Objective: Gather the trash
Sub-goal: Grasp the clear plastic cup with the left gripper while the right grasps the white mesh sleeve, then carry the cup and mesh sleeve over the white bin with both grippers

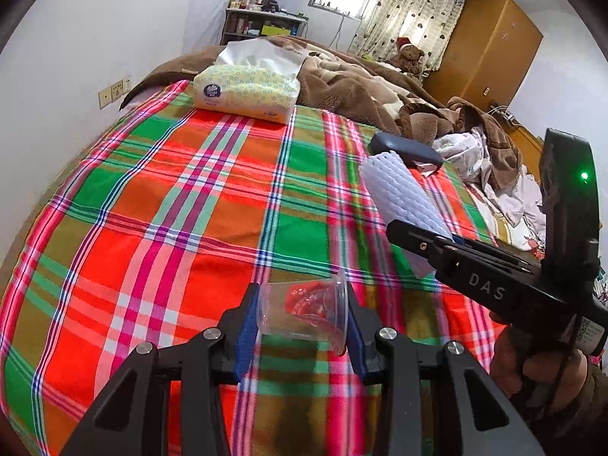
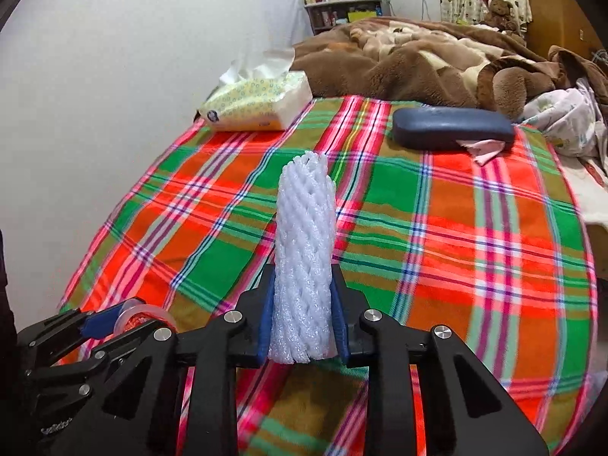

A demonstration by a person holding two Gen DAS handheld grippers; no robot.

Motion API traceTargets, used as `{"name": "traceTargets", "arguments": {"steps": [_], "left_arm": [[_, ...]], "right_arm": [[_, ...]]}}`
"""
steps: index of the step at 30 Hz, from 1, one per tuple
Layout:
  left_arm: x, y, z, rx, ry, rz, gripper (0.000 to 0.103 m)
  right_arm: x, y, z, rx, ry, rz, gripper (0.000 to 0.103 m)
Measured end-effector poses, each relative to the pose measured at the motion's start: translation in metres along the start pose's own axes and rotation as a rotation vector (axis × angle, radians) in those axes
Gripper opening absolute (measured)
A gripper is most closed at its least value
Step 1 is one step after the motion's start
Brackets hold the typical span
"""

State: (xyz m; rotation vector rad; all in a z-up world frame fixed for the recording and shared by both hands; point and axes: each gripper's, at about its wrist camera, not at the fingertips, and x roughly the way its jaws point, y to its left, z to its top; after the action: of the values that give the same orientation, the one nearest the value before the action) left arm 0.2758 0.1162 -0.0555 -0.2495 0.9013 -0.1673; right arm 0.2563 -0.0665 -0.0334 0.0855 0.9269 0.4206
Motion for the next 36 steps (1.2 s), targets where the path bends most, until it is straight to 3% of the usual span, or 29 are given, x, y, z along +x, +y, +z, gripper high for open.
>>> {"name": "traceTargets", "arguments": {"steps": [21, 31, 36], "left_arm": [[-0.083, -0.11, -0.033, 0.18, -0.112, -0.055, 0.041], [-0.104, -0.177, -0.054, 0.288, -0.148, -0.102, 0.041], [-0.102, -0.215, -0.066, 0.347, -0.143, -0.147, 0.041]], "right_arm": [[-0.126, -0.041, -0.04, 0.078, -0.191, -0.06, 0.027], [-0.18, -0.078, -0.074, 0.146, -0.268, -0.143, 0.027], [-0.203, -0.097, -0.092, 0.17, -0.293, -0.226, 0.027]]}}
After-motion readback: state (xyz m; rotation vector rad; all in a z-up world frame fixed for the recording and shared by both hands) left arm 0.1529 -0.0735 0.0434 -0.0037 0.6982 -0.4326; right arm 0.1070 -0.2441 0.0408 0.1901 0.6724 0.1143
